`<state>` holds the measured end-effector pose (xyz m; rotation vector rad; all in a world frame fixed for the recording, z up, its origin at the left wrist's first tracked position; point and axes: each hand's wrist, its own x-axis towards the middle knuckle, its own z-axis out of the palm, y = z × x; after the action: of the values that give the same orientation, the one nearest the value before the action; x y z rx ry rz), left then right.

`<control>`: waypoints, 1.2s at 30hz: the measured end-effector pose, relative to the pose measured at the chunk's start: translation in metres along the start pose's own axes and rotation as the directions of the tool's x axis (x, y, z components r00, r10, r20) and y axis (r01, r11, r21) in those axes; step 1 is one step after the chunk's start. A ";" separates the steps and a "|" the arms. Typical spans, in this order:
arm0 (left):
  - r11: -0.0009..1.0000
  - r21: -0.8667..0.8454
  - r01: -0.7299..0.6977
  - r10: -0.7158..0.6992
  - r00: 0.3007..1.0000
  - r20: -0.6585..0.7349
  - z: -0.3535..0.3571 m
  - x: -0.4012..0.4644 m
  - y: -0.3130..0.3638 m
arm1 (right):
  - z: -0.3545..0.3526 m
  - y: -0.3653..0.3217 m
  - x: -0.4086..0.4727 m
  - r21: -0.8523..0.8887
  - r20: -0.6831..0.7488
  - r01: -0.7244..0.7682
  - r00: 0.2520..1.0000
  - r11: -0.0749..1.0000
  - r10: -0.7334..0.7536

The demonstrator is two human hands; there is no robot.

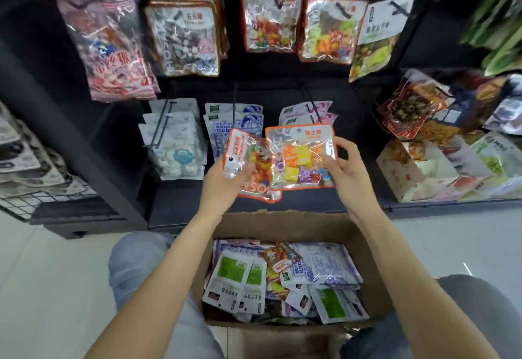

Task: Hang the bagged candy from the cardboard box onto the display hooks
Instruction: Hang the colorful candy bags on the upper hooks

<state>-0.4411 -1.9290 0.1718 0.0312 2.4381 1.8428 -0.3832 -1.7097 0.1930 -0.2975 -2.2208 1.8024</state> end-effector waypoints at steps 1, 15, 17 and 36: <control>1.000 -0.015 -0.021 0.021 1.000 0.005 0.002 -0.003 0.006 | 0.005 0.002 -0.003 -0.009 -0.014 0.018 1.000 1.000 -0.018; 0.909 0.189 -0.371 0.370 0.928 0.043 0.050 0.065 0.124 | -0.008 -0.064 0.086 -0.198 -0.225 0.423 0.858 0.884 -0.461; 0.896 0.188 -0.403 0.401 0.915 0.054 0.061 0.082 0.140 | -0.013 -0.067 0.108 -0.227 -0.267 0.443 0.828 0.867 -0.493; 0.845 0.292 -0.447 0.456 0.889 0.041 0.087 0.127 0.152 | -0.028 -0.060 0.165 -0.230 -0.332 0.426 0.811 0.875 -0.482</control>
<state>-0.5658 -1.7954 0.2870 0.6604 2.8940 1.5963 -0.5297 -1.6432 0.2695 -0.1100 -1.9349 1.2125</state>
